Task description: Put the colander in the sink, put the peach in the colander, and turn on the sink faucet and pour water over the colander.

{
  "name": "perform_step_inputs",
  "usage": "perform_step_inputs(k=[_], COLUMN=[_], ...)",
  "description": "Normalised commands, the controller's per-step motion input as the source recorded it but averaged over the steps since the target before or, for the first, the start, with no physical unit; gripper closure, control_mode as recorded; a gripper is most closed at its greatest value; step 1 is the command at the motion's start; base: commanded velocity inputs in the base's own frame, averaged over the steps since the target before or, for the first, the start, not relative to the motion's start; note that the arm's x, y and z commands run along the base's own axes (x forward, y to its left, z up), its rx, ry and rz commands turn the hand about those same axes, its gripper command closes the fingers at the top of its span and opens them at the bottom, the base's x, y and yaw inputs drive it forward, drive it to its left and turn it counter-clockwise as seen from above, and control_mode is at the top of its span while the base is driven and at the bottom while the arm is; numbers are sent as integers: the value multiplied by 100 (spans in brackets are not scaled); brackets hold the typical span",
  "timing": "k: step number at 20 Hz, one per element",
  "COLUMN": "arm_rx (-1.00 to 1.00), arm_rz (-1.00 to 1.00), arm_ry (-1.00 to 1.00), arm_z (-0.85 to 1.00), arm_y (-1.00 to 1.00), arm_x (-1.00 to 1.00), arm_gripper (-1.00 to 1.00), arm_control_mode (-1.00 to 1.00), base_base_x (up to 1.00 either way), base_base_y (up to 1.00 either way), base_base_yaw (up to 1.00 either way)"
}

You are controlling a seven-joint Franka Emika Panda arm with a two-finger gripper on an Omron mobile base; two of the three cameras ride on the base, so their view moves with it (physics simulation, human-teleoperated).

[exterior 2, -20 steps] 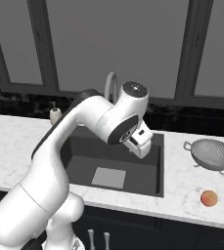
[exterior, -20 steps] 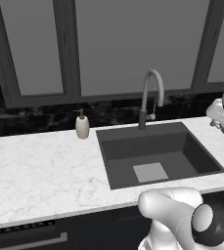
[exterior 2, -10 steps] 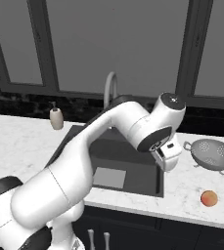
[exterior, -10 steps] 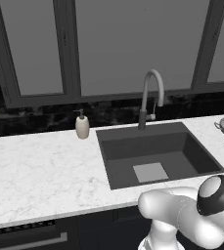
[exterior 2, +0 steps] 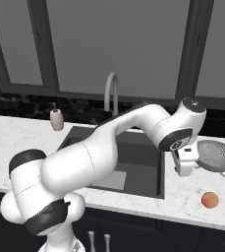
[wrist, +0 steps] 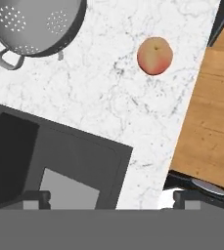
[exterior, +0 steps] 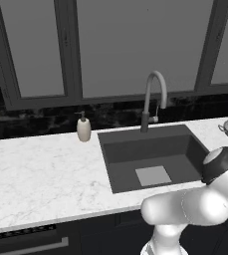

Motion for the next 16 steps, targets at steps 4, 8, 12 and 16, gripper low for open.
perform_step_inputs(k=[4, 8, 12, 16], arm_rx=[2, 3, 4, 4], arm_rz=[-30, -26, -16, -9], arm_ry=[0, -4, -10, -5], arm_z=[-40, -31, -14, -20], arm_y=[-53, -45, -40, -40], arm_x=[21, 29, 44, 45], arm_gripper=[-100, -100, -100, -100], arm_control_mode=[-100, -100, -100, -100], base_base_x=[0, 0, 0, 0], base_base_y=[0, 0, 0, 0], base_base_yaw=[0, 0, 0, 0])
